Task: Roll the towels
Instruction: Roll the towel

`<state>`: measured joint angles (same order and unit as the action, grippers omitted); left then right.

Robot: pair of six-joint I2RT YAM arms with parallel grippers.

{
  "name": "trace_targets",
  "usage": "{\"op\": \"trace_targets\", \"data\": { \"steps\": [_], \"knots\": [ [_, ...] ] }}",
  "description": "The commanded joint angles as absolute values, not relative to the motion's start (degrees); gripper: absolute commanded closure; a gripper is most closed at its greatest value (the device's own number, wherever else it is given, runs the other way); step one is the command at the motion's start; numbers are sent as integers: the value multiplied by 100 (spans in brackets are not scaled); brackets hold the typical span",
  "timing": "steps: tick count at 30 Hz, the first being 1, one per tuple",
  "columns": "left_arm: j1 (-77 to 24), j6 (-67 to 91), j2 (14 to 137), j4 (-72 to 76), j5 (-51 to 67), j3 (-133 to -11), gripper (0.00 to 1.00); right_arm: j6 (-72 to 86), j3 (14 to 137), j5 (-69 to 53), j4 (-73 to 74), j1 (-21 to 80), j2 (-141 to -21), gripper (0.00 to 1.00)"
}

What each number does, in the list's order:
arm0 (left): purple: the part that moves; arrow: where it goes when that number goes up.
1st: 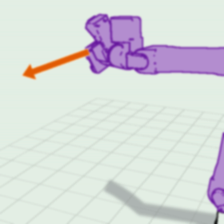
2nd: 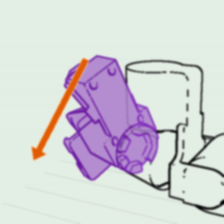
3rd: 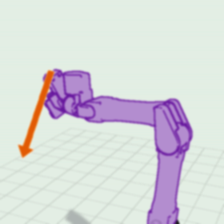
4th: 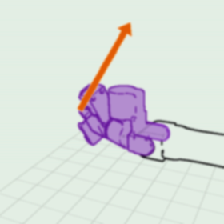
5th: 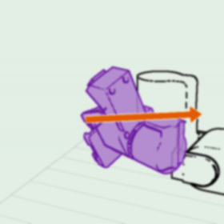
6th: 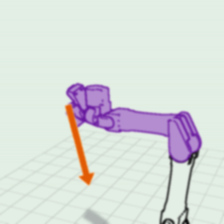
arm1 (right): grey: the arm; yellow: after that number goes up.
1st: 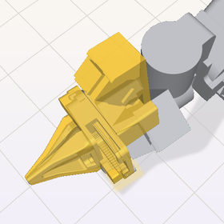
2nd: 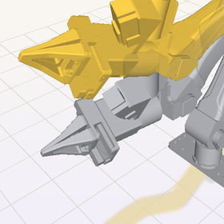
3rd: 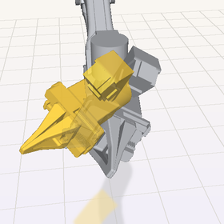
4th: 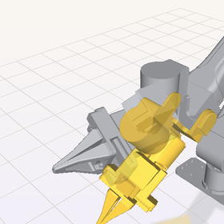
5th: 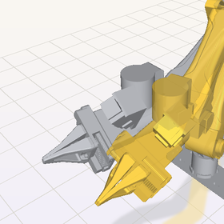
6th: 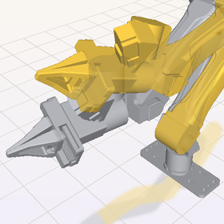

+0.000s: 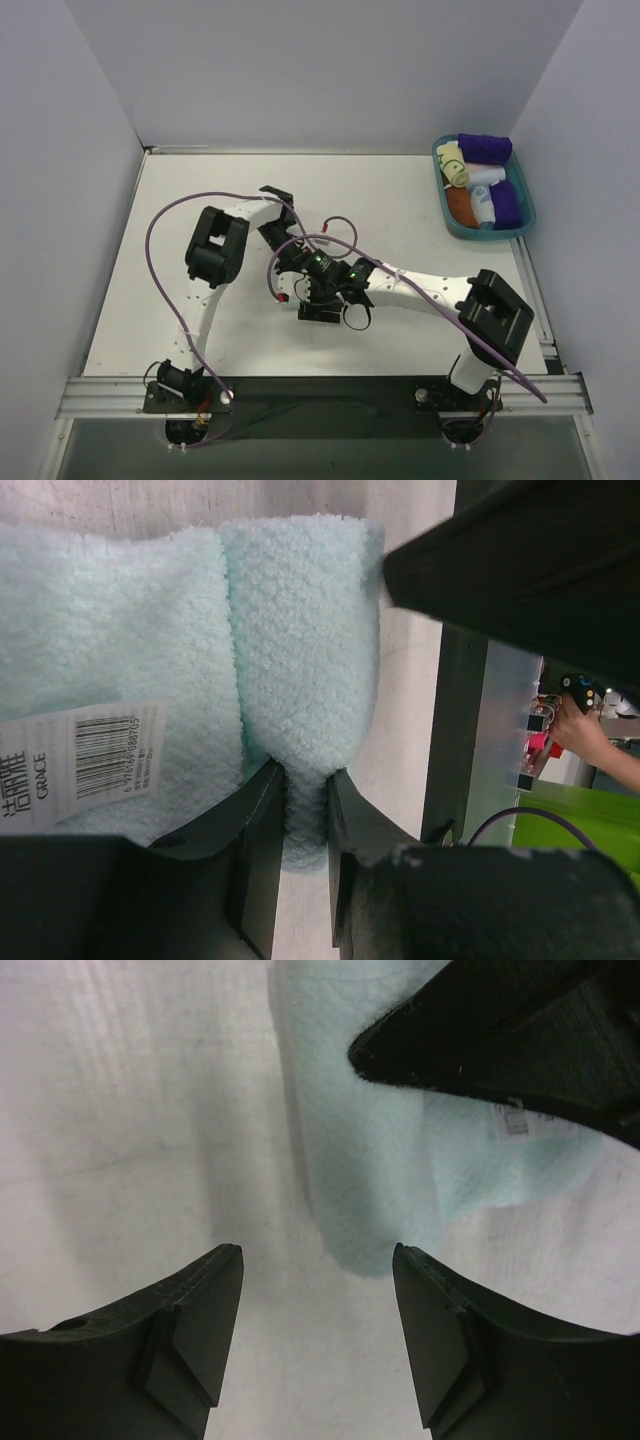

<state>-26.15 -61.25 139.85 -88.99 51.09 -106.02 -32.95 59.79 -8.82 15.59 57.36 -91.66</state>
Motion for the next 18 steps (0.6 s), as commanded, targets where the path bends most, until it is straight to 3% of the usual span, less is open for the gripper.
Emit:
{"op": "trace_targets", "data": {
  "steps": [1, 6, 9, 10, 12, 13, 14, 18],
  "knots": [
    [-2584, -6759, 14309, -8886, 4640, -10617, 92, -3954, 5862, -395, 467, 5687, -9465, 38],
    [-2566, -6776, 14309, -8886, 4676, -10661, 91, -4078, 5871, -668, 326, 5669, -10072, 48],
    [-2566, -6829, 14282, -8886, 4685, -10600, 90, -4061, 5854, -764, 343, 5651, -10283, 60],
    [-2566, -6838, 14265, -8894, 4685, -10582, 90, -4061, 5836, -799, 378, 5651, -10344, 70],
    [-2549, -6864, 14238, -8886, 4702, -10573, 85, -4008, 5871, -931, 614, 5608, -10388, 83],
    [-2514, -6864, 14212, -8886, 4754, -10565, 84, -3964, 5915, -1201, 746, 5581, -10406, 96],
    [-2496, -6899, 14186, -8868, 4798, -10512, 82, -3912, 6028, -1361, 1078, 5538, -10415, 100],
    [-2189, -6829, 13661, -8535, 5167, -10161, 69, -3639, 6433, -2116, 2037, 5318, -10529, 100]
  ]
}}
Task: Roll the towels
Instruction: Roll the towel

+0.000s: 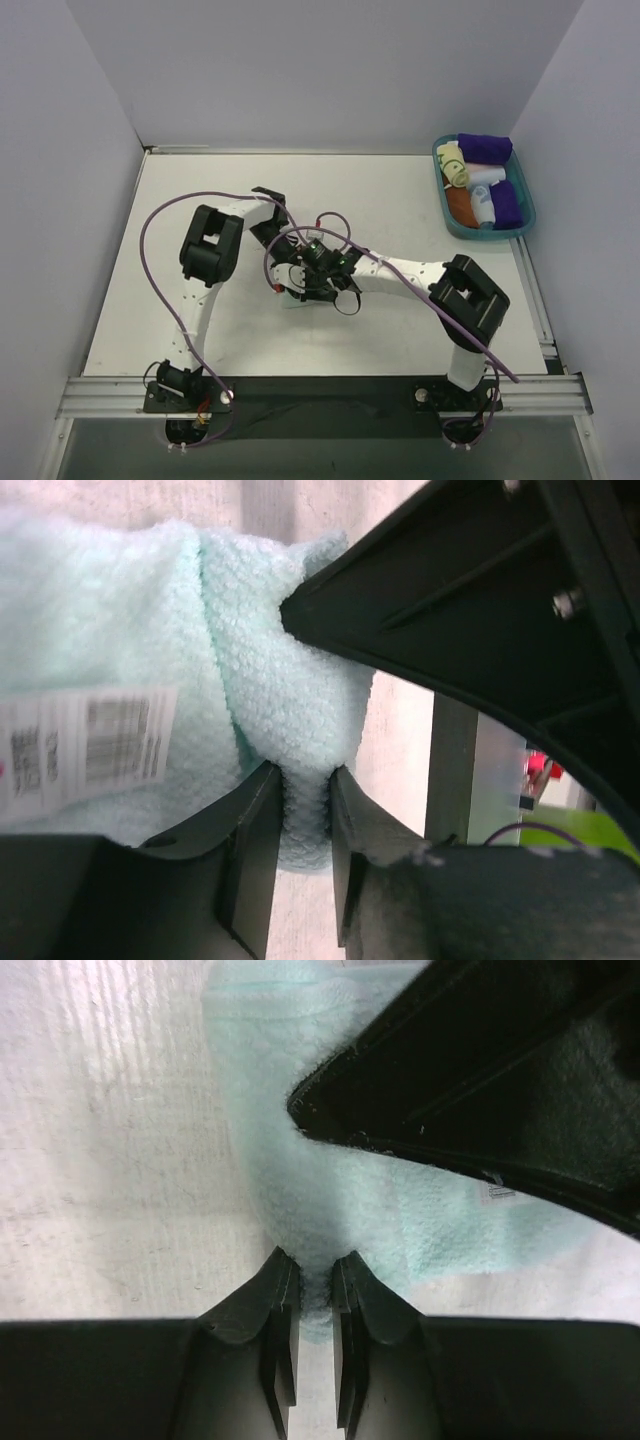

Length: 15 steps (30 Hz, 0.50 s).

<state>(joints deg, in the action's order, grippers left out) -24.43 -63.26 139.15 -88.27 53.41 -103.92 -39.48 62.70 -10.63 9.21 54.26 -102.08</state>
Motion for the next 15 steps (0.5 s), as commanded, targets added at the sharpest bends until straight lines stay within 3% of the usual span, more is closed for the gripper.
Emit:
{"op": "trace_targets", "data": {
  "steps": [1, 3, 4, 7, 15],
  "knots": [
    [-2110, -6768, 13528, -8395, 5351, -10038, 65, -3595, 6503, -2414, 2239, 5213, -10599, 100],
    [-1829, -6548, 13125, -7973, 5484, -9740, 60, -3472, 6731, -2715, 2723, 5124, -10670, 100],
    [-1715, -6539, 13009, -7902, 5632, -9669, 50, -3341, 6819, -2838, 2890, 5089, -10731, 100],
    [-1302, -6530, 12675, -7901, 5862, -9449, 38, -3034, 7048, -3382, 3435, 4940, -10836, 100],
    [-159, -6487, 11104, -7357, 6021, -8184, 35, -2575, 7962, -4911, 4288, 4307, -11890, 100]
  ]
}}
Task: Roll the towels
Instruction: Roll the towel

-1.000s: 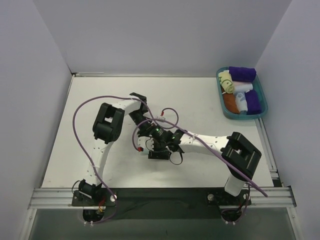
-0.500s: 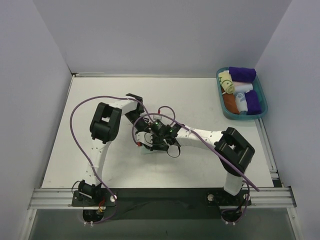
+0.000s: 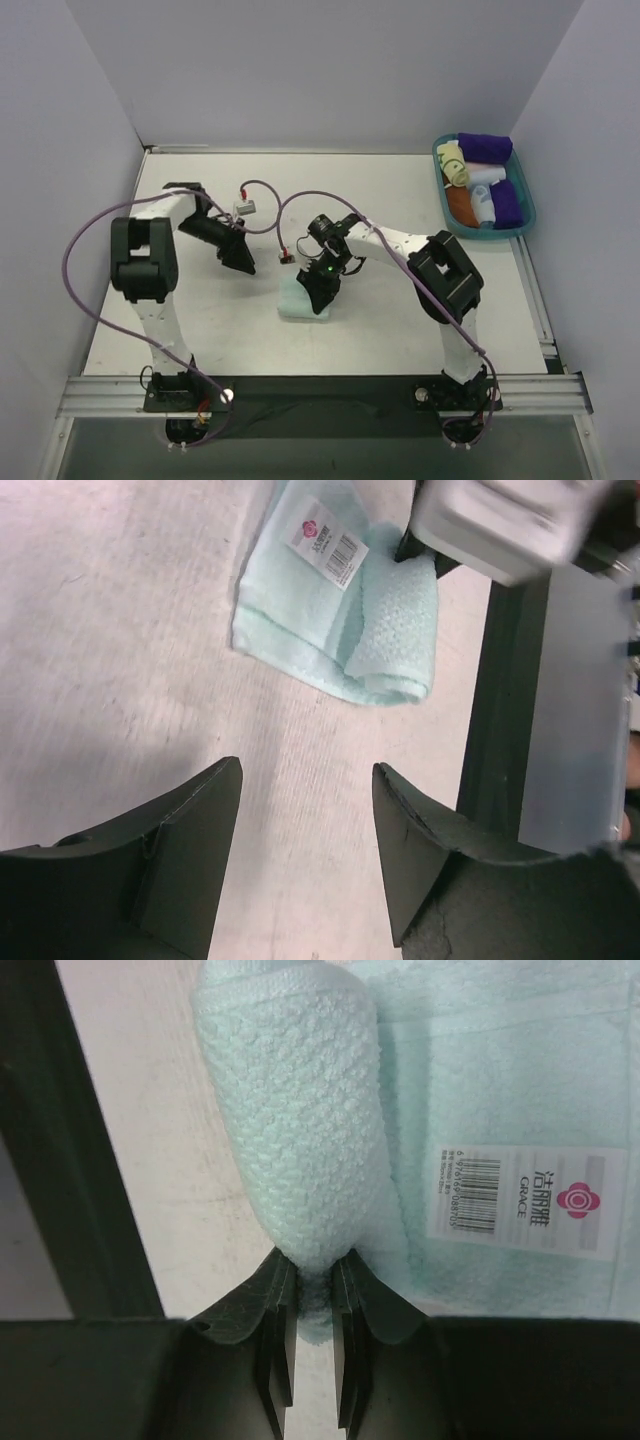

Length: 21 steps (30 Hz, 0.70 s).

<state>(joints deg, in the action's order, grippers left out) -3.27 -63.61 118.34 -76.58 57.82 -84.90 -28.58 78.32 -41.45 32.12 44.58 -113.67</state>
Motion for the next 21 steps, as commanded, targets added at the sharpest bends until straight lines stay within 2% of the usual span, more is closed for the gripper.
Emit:
{"op": "trace_targets", "data": {
  "steps": [1, 6, 10, 12, 17, 21],
  "knots": [
    [-28, -6460, 10927, -7130, 5899, -8043, 35, -2566, 8111, -4991, 4524, 4281, -12179, 100],
    [123, -6179, 9319, -6005, 5310, -6673, 35, -2469, 8858, -5457, 5026, 4087, -12866, 100],
    [-227, -6205, 8150, -5136, 4923, -5715, 35, -2593, 9307, -5765, 5597, 3947, -13393, 100],
    [-640, -6222, 7429, -4801, 4608, -5128, 35, -2671, 9526, -5844, 5730, 3911, -13561, 100],
    [-2133, -6056, 6006, -3211, 3588, -3983, 26, -2865, 9834, -6081, 6161, 3797, -14009, 100],
    [-3748, -5985, 5617, -2112, 2464, -3350, 25, -3190, 10230, -6108, 6652, 3771, -14273, 100]
  ]
}}
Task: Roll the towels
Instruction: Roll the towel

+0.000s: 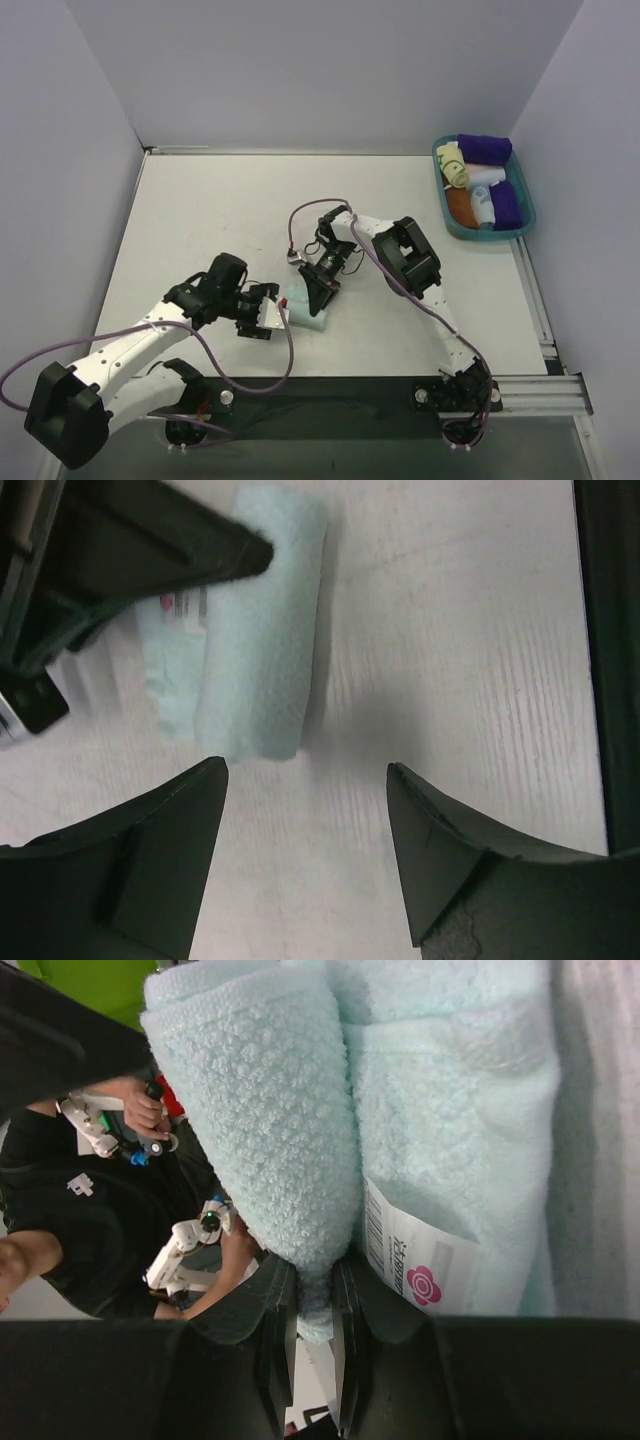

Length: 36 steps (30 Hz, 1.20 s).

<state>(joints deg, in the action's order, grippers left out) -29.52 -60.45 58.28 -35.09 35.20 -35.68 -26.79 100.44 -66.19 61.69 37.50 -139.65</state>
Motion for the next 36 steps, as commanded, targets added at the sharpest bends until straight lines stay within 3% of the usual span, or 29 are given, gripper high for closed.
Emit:
{"op": "trace_targets", "data": {
  "steps": [1, 7, 14, 15, 19, 20, 22, 23, 27, 30, 36],
  "knots": [
    [-3953, -6020, 5608, -1787, 2287, -3218, 25, -3234, 10387, -6108, 6827, 3762, -14387, 100],
    [-5017, -6213, 6116, -908, 1565, -3050, 25, -3524, 10600, -6135, 7136, 3718, -14572, 100],
    [-5194, -6644, 6837, -79, 1266, -2540, 35, -3902, 10767, -6152, 7444, 3700, -14678, 100],
    [-5194, -6645, 6899, -123, 1231, -2531, 38, -3920, 10775, -6152, 7444, 3709, -14678, 100],
    [-5229, -6584, 7154, -639, 1239, -2706, 69, -3911, 10810, -6091, 7427, 3700, -14669, 100],
    [-5229, -6548, 7172, -807, 1291, -2768, 72, -3894, 10819, -6056, 7418, 3691, -14643, 100],
    [-5229, -6356, 7163, -1334, 1485, -2935, 76, -3876, 10872, -5977, 7409, 3665, -14520, 92],
    [-5229, -6302, 7163, -1545, 1659, -3014, 84, -3859, 10898, -5916, 7400, 3639, -14459, 87],
    [-5229, -6030, 7295, -2520, 1924, -3269, 96, -3718, 11091, -5574, 7252, 3481, -13871, 58],
    [-5203, -5880, 7435, -3021, 2126, -3532, 100, -3490, 11363, -5309, 7085, 3323, -13502, 48],
    [-4923, -5555, 8137, -4005, 2759, -4523, 100, -3033, 11479, -4711, 6445, 2630, -12458, 44]
  ]
}}
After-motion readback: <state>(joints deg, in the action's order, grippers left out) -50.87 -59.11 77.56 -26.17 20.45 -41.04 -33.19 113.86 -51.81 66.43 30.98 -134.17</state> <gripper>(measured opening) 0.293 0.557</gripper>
